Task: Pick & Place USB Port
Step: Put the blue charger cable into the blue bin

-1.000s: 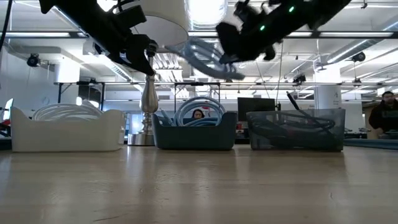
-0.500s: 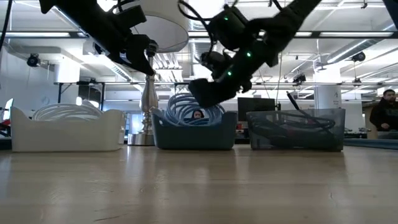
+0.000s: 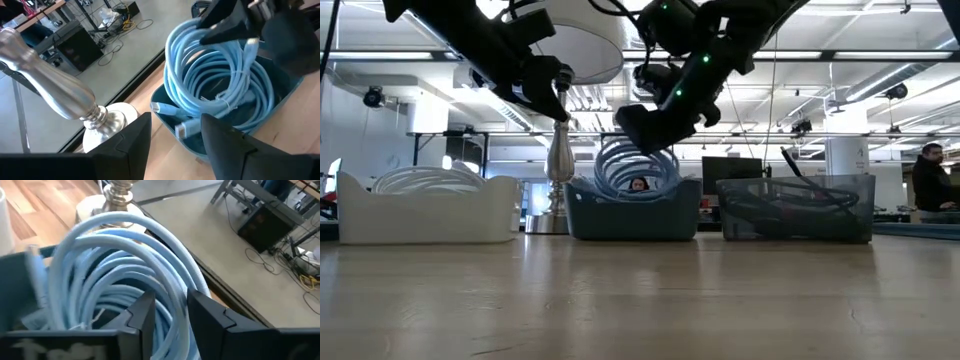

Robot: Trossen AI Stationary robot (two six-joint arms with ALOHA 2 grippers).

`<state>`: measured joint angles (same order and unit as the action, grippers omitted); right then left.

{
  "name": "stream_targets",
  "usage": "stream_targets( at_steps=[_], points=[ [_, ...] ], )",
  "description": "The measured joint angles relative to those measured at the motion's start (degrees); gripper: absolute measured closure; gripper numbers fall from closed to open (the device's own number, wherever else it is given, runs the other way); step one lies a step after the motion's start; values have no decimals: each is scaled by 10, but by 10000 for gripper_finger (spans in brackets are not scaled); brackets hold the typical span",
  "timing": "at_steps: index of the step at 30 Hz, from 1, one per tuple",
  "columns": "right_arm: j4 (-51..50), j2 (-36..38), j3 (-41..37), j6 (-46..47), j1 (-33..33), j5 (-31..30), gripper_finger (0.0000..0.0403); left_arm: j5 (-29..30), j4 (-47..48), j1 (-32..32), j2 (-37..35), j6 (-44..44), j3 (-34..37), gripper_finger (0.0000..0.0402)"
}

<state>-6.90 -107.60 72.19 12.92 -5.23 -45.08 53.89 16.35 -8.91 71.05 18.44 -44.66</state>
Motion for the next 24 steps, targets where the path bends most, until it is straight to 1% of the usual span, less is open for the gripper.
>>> stream_targets(
  at_steps=[5, 10, 16, 24],
  points=[
    [-33, 14, 6, 0, 5, 3, 285, 0, 1, 0, 0, 0, 0, 225],
    [-38, 15, 1, 0, 9, 10, 287, 0, 3, 0, 0, 7, 0, 225],
    [-40, 16, -5, 8, 10, 79, 298, 0, 4, -3, 0, 12, 0, 225],
    [-40, 22, -6, 1, 11, 80, 296, 0, 3, -18, -26, 12, 0, 225]
  ],
)
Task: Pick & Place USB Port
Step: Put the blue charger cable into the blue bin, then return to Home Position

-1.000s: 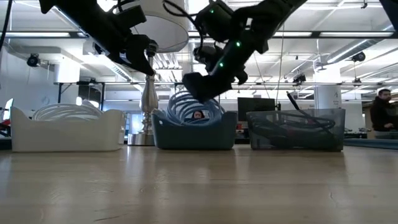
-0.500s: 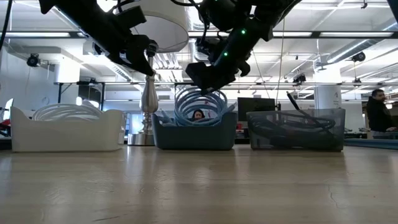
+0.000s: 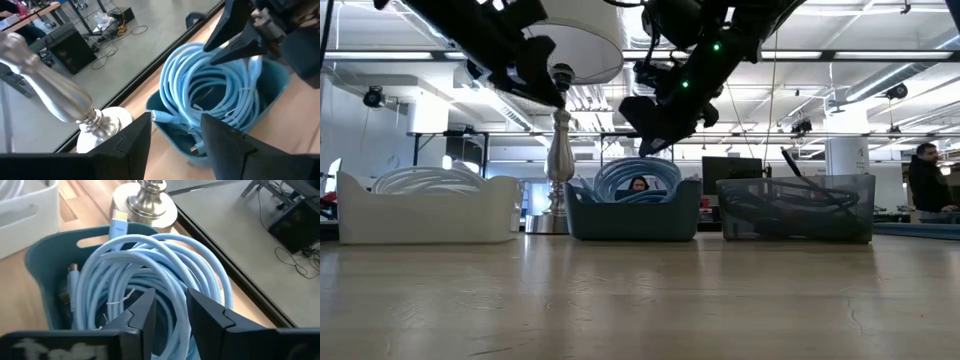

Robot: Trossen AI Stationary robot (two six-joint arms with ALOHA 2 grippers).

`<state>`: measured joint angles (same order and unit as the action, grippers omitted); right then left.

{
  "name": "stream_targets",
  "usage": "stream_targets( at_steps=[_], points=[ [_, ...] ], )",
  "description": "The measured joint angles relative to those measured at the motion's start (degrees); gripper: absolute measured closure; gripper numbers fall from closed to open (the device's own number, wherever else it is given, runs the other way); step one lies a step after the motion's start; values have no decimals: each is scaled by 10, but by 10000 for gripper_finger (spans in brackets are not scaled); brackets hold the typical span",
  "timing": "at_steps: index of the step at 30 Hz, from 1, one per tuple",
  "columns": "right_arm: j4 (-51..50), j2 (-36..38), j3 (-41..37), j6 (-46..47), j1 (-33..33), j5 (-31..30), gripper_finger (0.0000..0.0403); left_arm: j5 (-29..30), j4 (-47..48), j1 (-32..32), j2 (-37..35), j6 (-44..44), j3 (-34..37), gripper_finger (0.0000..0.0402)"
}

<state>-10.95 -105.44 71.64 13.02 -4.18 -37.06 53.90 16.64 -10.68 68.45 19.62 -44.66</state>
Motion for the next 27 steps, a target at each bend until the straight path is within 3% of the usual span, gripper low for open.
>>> stream_targets(
  at_steps=[7, 16, 23, 27],
  points=[
    [-33, 35, 0, -2, 11, 0, 286, 0, 20, -19, -66, -2, 0, 225],
    [-77, 143, -31, -53, 58, 3, 294, 29, 63, -50, -174, 14, 38, 225],
    [-44, 294, -156, -69, 81, 155, 310, -10, 24, -56, -272, 23, 125, 225],
    [12, 396, -259, -52, 81, 218, 319, -75, -47, -56, -327, -51, 179, 225]
  ],
)
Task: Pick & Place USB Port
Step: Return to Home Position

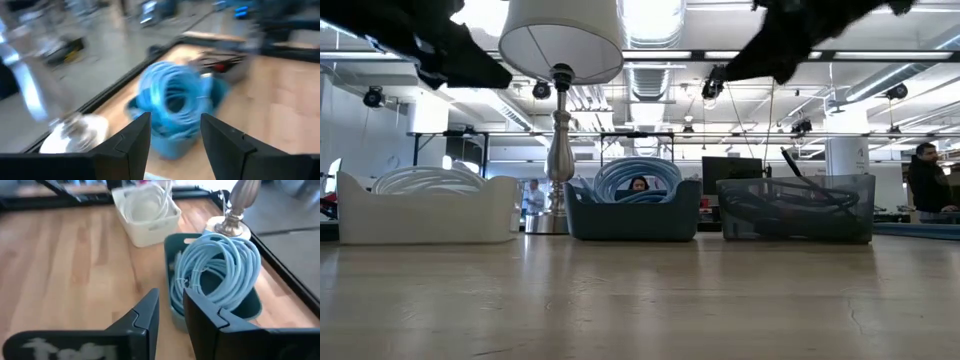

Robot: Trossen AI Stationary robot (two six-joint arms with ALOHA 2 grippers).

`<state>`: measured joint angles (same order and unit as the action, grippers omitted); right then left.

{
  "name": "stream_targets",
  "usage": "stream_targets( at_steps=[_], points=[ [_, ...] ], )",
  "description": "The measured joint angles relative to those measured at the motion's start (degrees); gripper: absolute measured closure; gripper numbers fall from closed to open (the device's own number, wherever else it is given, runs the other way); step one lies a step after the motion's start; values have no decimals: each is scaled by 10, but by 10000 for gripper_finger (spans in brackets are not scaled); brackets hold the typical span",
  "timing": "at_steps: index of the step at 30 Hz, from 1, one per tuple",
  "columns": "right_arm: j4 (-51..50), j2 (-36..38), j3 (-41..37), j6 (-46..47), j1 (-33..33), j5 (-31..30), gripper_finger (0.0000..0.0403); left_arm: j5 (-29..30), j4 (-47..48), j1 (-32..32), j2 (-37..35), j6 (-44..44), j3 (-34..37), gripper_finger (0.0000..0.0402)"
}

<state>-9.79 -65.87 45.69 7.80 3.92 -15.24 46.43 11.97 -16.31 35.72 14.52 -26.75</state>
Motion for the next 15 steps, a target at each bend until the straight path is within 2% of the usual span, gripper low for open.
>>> stream_targets(
  at_steps=[4, 6, 12, 15],
  points=[
    [67, 100, -98, 2, 1, 17, 327, -108, -125, 0, -49, -107, 63, 225],
    [100, 147, -141, -17, 0, 47, 329, -155, -187, 0, -72, -149, 94, 225],
    [231, 257, -260, -58, 1, 214, 327, -169, -282, 0, -141, -185, 175, 225],
    [263, 302, -303, -50, 1, 263, 322, -170, -296, 0, -173, -174, 198, 225]
  ],
)
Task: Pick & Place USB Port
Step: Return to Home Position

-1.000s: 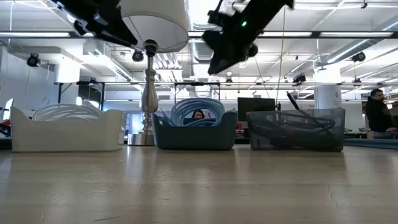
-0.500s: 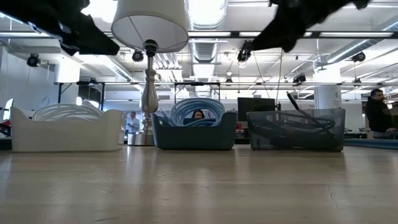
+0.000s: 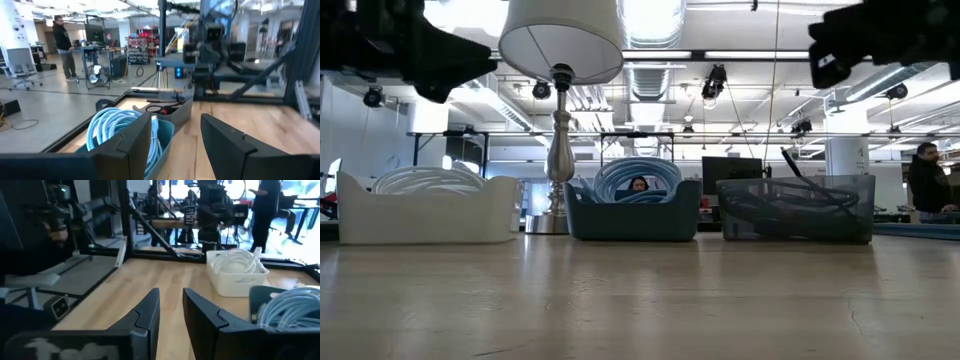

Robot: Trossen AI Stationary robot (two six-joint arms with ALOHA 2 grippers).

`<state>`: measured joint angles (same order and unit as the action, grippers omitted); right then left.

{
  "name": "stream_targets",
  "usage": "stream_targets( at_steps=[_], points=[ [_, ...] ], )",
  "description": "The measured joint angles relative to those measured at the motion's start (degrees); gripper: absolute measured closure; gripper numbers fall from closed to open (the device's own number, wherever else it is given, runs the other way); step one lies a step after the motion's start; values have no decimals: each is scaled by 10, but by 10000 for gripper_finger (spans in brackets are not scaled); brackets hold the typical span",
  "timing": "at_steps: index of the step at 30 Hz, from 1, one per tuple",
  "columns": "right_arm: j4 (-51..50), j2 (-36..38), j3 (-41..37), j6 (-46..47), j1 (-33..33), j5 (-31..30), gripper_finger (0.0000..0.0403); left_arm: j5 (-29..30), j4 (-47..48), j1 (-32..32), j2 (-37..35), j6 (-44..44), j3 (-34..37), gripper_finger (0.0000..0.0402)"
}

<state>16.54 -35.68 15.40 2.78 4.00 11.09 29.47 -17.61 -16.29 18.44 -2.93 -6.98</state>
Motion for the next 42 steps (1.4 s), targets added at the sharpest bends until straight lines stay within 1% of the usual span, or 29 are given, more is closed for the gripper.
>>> stream_targets(
  at_steps=[5, 8, 10, 14, 17, 21, 24, 26, 30, 34, 38, 42],
  points=[
    [26, 79, -51, 2, 0, 5, 315, -1, 6, 0, -41, -1, 8, 225],
    [29, 119, -70, 2, 0, 8, 312, -21, 1, 0, -61, -31, 7, 225],
    [30, 143, -81, 2, 0, 9, 312, -36, 8, 0, -72, -31, 8, 225],
    [30, 185, -106, 2, 0, 10, 316, -57, 12, 0, -85, -30, 8, 225],
    [31, 212, -124, 2, 0, 10, 321, -59, 23, 0, -89, -33, 12, 225],
    [31, 246, -147, 4, 0, 10, 326, -59, 3, 0, -97, -27, 35, 225],
    [19, 265, -149, 5, 0, 12, 329, -59, -23, 0, -103, -26, 62, 225],
    [17, 274, -149, -2, 0, 22, 330, -60, -18, 0, -109, -29, 64, 225],
    [1, 286, -149, -32, 0, 71, 327, -60, -5, 0, -110, -30, 64, 225],
    [-5, 283, -149, -33, 0, 72, 322, -63, 1, 0, -110, -35, 65, 225],
    [-55, 285, -149, -58, 0, 72, 317, -63, 21, 0, -110, -45, 65, 225],
    [-69, 285, -149, -42, 0, 71, 316, -63, 25, 0, -109, -46, 65, 225]
  ],
)
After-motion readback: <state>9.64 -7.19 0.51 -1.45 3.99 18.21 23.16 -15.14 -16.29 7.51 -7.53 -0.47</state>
